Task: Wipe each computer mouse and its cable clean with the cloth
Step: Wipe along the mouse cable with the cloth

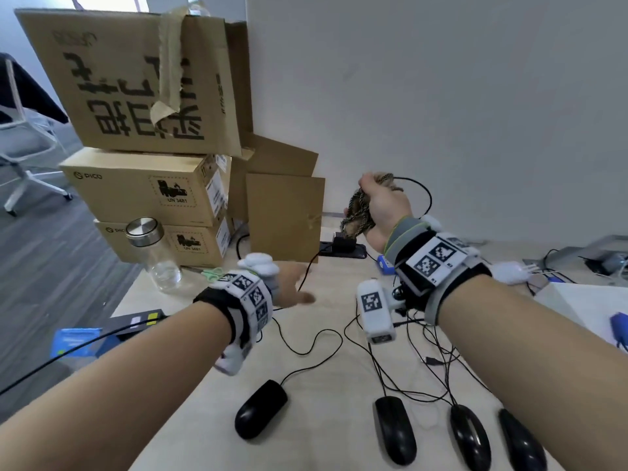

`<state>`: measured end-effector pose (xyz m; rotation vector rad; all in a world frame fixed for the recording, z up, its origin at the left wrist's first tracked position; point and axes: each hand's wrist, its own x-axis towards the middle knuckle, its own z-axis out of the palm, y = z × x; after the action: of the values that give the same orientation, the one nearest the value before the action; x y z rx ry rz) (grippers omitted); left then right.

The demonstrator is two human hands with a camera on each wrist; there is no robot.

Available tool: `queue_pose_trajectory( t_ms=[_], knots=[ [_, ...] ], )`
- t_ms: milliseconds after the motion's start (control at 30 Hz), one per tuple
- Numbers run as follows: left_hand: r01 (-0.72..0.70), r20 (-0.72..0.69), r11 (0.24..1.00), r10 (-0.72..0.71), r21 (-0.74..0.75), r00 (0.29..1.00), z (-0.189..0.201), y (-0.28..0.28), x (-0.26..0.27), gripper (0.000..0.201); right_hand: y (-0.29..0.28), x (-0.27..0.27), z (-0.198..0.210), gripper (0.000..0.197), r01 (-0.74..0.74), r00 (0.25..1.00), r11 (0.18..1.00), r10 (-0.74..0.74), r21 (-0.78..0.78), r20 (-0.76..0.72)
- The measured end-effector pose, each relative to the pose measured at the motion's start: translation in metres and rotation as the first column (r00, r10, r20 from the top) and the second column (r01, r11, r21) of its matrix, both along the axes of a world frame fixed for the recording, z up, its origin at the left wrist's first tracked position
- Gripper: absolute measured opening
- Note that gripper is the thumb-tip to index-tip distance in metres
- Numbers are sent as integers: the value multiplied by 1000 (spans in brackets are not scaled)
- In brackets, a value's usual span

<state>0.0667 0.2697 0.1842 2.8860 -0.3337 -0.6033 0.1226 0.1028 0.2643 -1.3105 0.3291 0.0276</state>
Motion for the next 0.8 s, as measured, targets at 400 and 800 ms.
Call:
queue_pose_trajectory(
  t_ms=[400, 800],
  knots=[
    [-70, 319, 657, 453, -751, 833, 30, -36, 5, 34, 1, 0, -3, 32, 59, 998, 998, -59, 17, -5],
    [103, -210, 884, -6, 455, 978, -16, 25, -24, 38, -30, 5, 12, 30, 119, 992, 992, -120, 38, 31]
  ],
)
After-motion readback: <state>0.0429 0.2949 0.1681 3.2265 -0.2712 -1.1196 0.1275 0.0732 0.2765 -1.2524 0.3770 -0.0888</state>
